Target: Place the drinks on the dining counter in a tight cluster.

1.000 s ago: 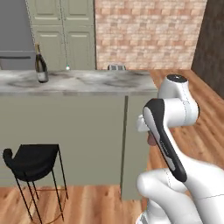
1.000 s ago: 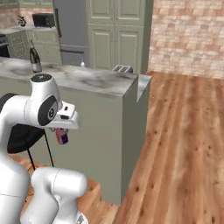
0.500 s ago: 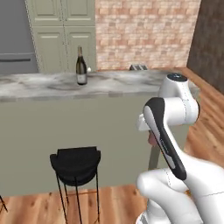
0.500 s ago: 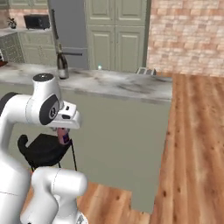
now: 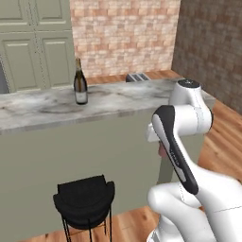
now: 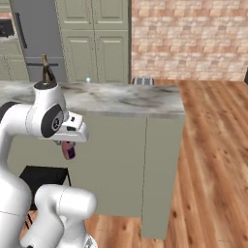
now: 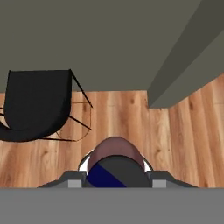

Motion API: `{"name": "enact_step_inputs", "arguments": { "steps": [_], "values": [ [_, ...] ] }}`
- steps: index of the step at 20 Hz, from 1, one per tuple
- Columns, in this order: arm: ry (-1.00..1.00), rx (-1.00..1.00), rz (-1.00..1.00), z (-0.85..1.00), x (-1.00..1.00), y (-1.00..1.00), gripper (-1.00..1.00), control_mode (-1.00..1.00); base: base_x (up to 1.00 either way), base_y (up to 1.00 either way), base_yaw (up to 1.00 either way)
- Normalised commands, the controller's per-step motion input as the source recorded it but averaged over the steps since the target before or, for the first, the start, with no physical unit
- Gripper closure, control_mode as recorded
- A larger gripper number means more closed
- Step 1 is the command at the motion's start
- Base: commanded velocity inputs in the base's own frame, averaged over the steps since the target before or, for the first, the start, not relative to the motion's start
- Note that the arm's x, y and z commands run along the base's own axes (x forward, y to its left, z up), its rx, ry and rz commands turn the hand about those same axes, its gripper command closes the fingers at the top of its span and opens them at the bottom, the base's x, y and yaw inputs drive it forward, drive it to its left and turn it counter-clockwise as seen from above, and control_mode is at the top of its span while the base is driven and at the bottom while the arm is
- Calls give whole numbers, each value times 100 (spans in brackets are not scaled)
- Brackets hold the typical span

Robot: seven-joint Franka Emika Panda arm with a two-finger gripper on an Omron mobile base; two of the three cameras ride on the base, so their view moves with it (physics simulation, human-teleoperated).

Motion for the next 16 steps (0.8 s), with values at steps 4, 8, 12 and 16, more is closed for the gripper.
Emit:
{"name": "enact_step_inputs", "arguments": {
  "steps": [4,8,12,16],
  "values": [
    [0,0,0,0,0,0,100,100,2,0,-5],
    [0,0,0,0,0,0,100,100,0,0,0],
    [0,0,0,0,0,0,100,100,0,0,0],
    [0,0,0,0,0,0,100,100,0,0,0]
  ]
}}
